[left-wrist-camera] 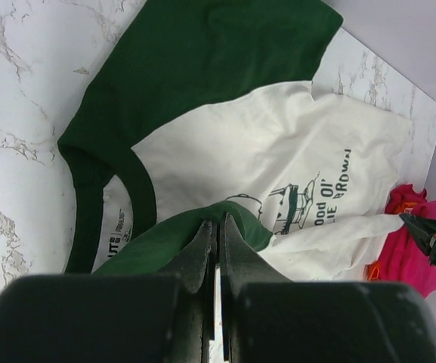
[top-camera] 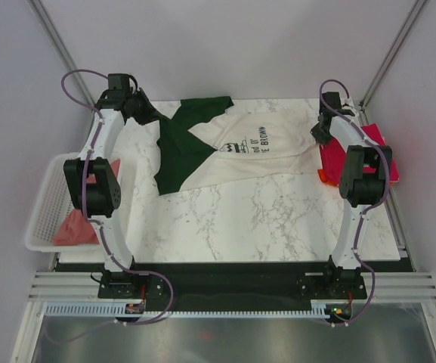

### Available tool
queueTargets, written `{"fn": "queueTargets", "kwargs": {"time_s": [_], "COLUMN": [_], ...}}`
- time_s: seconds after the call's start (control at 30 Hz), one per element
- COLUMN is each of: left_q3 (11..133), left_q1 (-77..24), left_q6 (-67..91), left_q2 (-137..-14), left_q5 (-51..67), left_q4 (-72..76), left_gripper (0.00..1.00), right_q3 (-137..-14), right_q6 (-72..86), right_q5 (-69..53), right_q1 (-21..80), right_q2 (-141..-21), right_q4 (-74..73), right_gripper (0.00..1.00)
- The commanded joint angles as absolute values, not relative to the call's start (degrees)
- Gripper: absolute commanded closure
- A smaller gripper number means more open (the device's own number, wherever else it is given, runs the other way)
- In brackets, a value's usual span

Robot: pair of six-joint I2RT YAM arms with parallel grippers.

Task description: Fold and stack the t-shirts

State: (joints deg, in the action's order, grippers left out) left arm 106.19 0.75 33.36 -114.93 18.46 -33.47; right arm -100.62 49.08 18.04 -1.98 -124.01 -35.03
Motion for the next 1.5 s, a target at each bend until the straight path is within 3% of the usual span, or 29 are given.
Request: {"fn": "queueTargets", "kwargs": {"time_s": [0.0,0.7,0.77,0.83,0.87,0.9,0.93,0.97,1.0,1.07,1.3,1.47], "left_q3": [112.40,125.06,127.26,129.53,130.42,131.21,131.66,130.96,129.74,125.96,109.88,94.42], "left_q1": [0.70,0.70,0.70,0.70,0.70,0.70,0.70,0.70,0.70,0.70,-1.49,-2.29], "left_q6": [31.29,34.98,35.77,36.12,36.12,36.04,35.77,35.51,35.51,34.46,32.96,34.45], "left_q2": [-116.18,-127.70,-130.32,-132.00,-133.58,-133.94,-133.86,-133.25,-130.89,-128.25,-111.38,-96.72], "left_q5": [18.81,19.33,20.65,22.84,23.55,24.16,24.52,23.13,21.98,18.65,11.52,5.81], "left_q4": [-33.48,-34.54,-33.93,-33.14,-32.87,-32.96,-33.05,-33.05,-32.96,-32.96,-32.96,-32.61], "left_gripper": [0.98,0.98,0.98,0.97,0.79,0.68,0.58,0.49,0.33,0.21,0.00,0.00], "right_q3": [-104.32,-108.46,-108.81,-109.16,-109.16,-109.16,-108.90,-108.46,-107.76,-104.52,-91.25,-78.24], "right_q6": [48.78,49.39,49.22,47.82,46.33,45.80,45.18,44.48,44.12,43.86,40.70,39.90], "right_q5": [18.90,18.19,17.58,15.48,15.03,15.12,15.03,14.68,14.94,15.12,9.51,5.54], "right_q1": [-1.67,-1.58,-1.58,-1.50,-1.41,-1.15,-0.79,-0.62,-0.44,-0.26,2.11,2.29], "right_q2": [-124.80,-127.71,-127.88,-127.71,-127.36,-127.09,-126.05,-125.34,-124.46,-121.21,-109.35,-99.94], "right_q4": [-35.07,-35.60,-35.51,-34.64,-34.28,-34.02,-33.84,-33.49,-33.14,-31.65,-24.27,-18.46], "right_gripper": [1.00,0.96,0.91,0.72,0.70,0.64,0.46,0.41,0.37,0.33,0.29,0.29]}}
